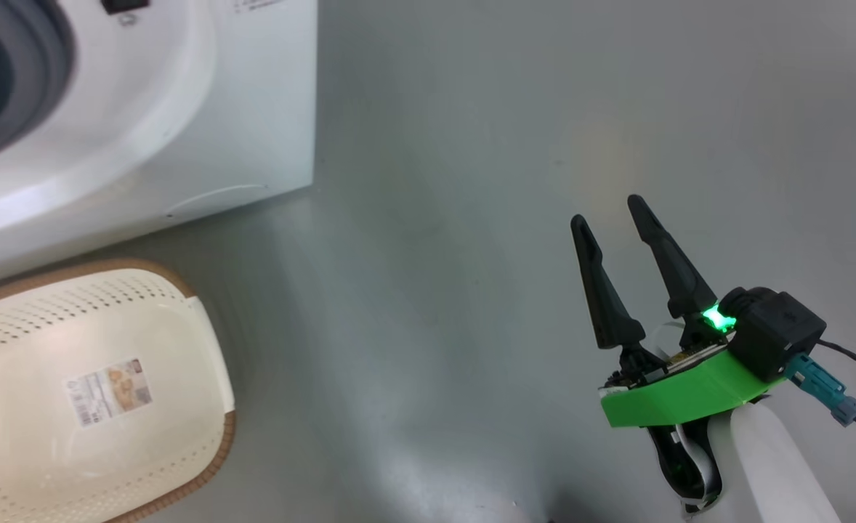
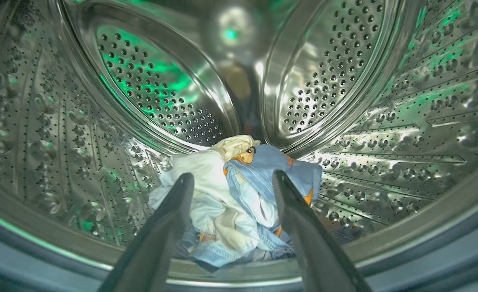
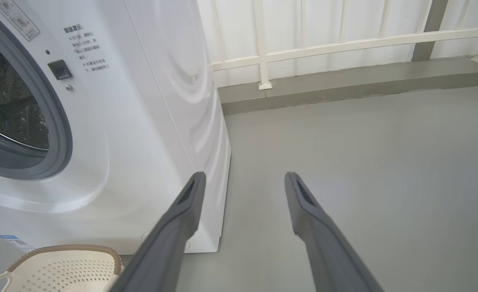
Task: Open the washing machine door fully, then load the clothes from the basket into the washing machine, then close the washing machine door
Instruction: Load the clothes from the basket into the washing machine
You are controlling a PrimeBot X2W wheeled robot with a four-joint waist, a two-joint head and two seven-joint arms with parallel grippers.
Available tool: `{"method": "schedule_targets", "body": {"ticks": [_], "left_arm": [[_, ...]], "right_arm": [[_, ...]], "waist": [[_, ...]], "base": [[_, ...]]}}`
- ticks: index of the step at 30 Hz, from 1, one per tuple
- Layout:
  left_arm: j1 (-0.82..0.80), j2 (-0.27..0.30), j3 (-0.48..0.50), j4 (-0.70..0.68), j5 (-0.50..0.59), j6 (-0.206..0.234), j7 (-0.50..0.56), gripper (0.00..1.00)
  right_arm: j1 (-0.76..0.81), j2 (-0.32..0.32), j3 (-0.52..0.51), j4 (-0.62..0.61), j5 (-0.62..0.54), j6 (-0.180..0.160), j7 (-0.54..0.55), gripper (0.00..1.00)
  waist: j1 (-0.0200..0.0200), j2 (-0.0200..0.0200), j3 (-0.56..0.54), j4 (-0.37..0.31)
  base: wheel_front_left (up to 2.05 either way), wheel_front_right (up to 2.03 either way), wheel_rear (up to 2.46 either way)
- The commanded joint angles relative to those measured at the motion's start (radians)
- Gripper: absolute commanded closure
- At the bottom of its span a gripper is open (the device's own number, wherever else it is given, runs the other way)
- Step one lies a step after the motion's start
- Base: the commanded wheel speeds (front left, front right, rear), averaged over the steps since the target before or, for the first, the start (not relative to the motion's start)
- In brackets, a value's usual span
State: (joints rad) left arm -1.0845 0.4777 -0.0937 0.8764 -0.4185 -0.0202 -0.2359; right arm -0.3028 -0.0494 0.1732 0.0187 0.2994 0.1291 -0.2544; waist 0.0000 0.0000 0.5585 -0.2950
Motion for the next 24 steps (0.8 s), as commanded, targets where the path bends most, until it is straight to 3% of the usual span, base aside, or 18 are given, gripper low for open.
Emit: {"method": "schedule_targets", "body": {"ticks": [1,10,15,24], "left_arm": [[0.037,0.045,0.02,-0.037,-0.004,0.009,-0.01,0.0],[0.396,-0.031,0.068,-0.361,0.0,0.082,-0.025,0.0],[0.648,-0.106,0.085,-0.607,0.026,0.139,-0.026,0.0],[0.935,-0.185,0.051,-0.797,0.064,0.189,-0.026,0.0]], "right_arm": [[0.032,-0.001,0.013,-0.019,-0.011,0.002,-0.007,0.0],[0.082,-0.001,-0.019,0.001,-0.051,0.002,-0.007,0.0],[0.118,-0.001,-0.038,0.016,-0.086,0.002,-0.007,0.0],[0.176,-0.001,-0.053,0.046,-0.127,0.002,-0.002,0.0]], "waist": [[0.0,0.0,-0.038,0.033],[0.0,0.0,-0.14,0.097],[0.0,0.0,-0.21,0.141],[0.0,0.0,-0.335,0.187]], "base": [[0.0,0.0,0.0],[0.0,0.0,0.0],[0.0,0.0,0.0],[0.0,0.0,0.0]]}}
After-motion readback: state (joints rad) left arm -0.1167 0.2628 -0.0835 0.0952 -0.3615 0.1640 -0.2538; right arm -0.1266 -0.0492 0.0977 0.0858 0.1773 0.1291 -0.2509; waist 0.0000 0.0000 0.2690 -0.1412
